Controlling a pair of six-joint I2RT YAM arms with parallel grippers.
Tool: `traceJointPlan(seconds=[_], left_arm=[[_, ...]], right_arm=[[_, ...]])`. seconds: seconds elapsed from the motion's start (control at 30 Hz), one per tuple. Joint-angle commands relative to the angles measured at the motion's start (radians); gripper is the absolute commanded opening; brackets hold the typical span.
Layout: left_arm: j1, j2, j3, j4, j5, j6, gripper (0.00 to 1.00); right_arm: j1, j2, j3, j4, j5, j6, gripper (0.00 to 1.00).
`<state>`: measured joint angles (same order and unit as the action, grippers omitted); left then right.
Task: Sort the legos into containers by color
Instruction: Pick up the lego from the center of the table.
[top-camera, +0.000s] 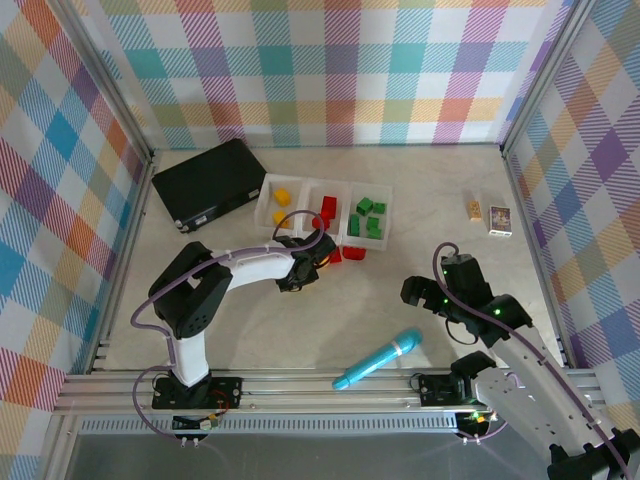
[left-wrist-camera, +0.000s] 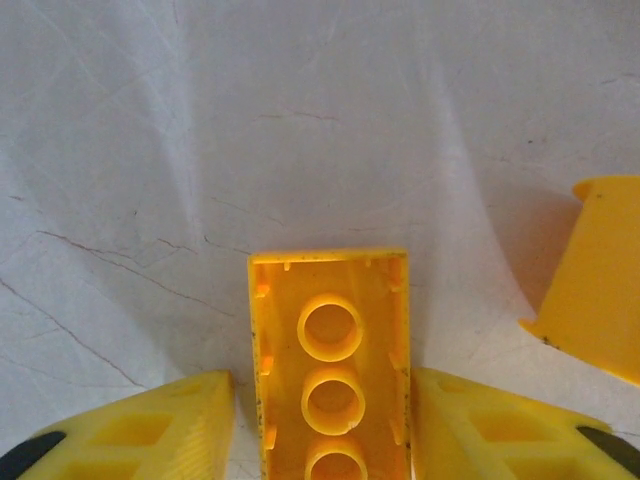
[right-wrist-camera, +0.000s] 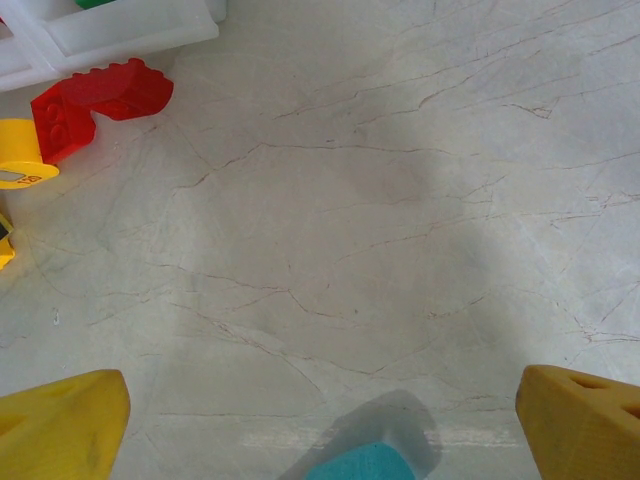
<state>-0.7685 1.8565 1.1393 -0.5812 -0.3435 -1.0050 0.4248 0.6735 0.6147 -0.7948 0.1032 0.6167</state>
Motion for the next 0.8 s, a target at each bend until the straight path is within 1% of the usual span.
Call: traceJointPlan(seconds=[0.0,0.03,0.3,0.5,0.63,0.7,0.77], left_arm=[[0.021,0.018,-0.026,0.014,-0.006,0.006,0.44],[0.022,0.020,-0.026,0.014,-0.007,0.008,0.43],[0.023,0.004,-0.030,0.022,-0.020,0.036,0.29],[0.023,-0.058,-0.030,0.007,-0.038,0.093,0.28],[0.023,-0.150,-0.016,-0.062,-0.092,0.126,0.28],[0.023,-0.200,-0.001,-0.093,-0.123,0.156,0.28],[0.025,-0.253,0.010,-0.090,-0.151,0.208,0.30]], right_arm=[[-0.004,0.004,-0.009,0.002,-0.002,-0.001,0.99],[-0.004,0.004,-0.011,0.004,-0.002,-0.001,0.99],[-0.004,0.003,-0.009,0.004,0.002,0.001,0.99],[-0.004,0.005,-0.007,0.001,0.001,0.001,0.99],[-0.004,0.005,-0.004,0.000,0.005,0.001,0.99],[-0.004,0.006,-0.001,0.000,0.006,0.001,0.99],[-0.004,0.009,-0.001,-0.001,0.007,0.003,0.99]])
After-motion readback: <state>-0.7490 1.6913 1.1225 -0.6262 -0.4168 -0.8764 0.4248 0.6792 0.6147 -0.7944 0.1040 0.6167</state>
